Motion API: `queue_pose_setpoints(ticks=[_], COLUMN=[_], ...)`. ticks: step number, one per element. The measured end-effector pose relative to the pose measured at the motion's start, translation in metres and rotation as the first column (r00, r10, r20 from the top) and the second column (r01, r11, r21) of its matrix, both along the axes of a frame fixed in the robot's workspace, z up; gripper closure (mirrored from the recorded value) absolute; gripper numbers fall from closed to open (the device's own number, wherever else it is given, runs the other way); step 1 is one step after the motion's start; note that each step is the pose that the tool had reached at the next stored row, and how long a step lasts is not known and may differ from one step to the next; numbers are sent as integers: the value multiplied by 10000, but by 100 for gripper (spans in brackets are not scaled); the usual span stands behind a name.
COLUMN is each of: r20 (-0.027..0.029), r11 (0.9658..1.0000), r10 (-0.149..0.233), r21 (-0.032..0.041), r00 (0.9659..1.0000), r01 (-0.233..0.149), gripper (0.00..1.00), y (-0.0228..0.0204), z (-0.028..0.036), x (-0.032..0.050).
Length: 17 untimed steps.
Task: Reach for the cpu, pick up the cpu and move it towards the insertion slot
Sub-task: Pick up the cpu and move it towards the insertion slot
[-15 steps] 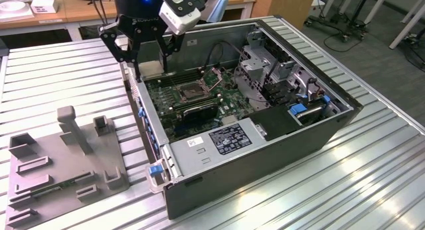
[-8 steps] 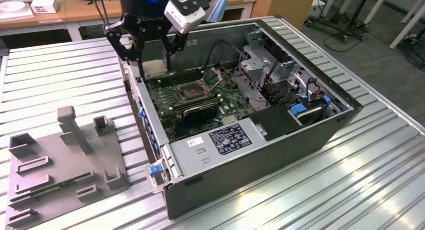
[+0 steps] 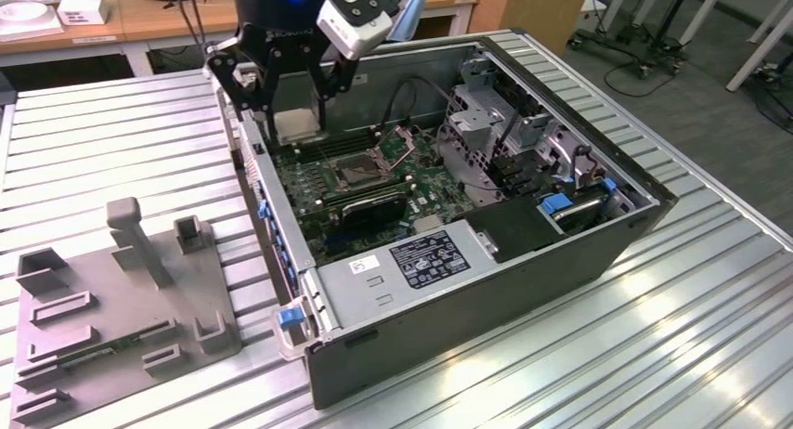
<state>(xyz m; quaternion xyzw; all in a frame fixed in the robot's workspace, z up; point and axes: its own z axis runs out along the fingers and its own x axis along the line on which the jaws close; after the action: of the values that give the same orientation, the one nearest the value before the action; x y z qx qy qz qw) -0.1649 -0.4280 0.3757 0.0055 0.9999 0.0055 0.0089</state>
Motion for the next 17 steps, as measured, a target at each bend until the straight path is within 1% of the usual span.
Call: queue_pose_setpoints(ticks=[5, 17], r20=[0, 0], r11=[10000, 10000], r10=[1, 1], r21=[1, -1], r00=[10000, 10000], r01=[-1, -1], gripper=[45, 45], y=[13, 92], z=[-2, -10], x=[52, 191])
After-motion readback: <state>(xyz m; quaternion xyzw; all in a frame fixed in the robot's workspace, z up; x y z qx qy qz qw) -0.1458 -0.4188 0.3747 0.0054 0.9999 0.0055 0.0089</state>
